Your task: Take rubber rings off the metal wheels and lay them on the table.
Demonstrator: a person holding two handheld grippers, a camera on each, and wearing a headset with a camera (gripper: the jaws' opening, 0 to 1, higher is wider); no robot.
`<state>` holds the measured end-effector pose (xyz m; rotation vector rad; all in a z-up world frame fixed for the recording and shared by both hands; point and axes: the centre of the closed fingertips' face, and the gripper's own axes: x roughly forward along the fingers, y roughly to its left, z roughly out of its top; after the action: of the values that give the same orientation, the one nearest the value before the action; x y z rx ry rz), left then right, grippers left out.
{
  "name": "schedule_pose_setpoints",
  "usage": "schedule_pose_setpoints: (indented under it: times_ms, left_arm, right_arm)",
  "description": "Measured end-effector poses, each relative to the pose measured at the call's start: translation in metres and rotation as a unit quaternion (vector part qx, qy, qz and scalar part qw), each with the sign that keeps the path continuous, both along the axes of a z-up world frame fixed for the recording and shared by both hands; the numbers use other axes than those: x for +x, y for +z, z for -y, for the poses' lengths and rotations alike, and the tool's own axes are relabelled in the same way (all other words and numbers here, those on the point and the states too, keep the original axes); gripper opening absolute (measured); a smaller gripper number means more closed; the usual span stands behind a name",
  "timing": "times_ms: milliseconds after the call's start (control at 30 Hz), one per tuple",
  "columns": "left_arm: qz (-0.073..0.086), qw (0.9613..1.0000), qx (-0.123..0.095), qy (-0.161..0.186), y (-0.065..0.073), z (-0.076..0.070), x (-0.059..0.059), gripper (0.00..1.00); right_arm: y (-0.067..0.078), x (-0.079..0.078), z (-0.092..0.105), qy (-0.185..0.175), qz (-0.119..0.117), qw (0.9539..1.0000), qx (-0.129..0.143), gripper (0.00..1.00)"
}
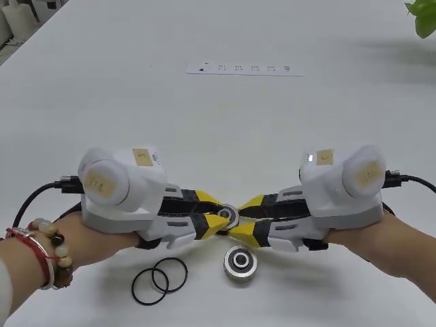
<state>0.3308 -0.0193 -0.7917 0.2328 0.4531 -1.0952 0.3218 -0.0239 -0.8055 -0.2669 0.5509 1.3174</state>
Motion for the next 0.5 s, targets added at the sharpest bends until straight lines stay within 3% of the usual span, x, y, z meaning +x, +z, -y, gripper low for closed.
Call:
schedule_pose_setpoints:
  times_ms: [233, 333, 500]
  left_arm:
    - [-0.003, 1.0000, 0.002, 0.003, 0.0002, -0.0001, -0.0001, 0.13]
    - [-0.004, 1.0000, 0.003, 0.003, -0.0001, -0.0003, -0.0006, 0.13]
    - [-0.003, 1.0000, 0.004, 0.003, -0.0001, -0.0002, -0.0003, 0.13]
  right_arm:
    - [-0.0003, -0.0002, -0.0005, 0.001, -0.002, 1.0000, -0.005, 0.11]
    - [-0.0023, 0.0024, 0.0027, -0.008, -0.001, 0.9999, -0.010, 0.04]
    - [-0.0025, 0.0019, 0.0017, -0.010, -0.006, 0.9998, -0.013, 0.03]
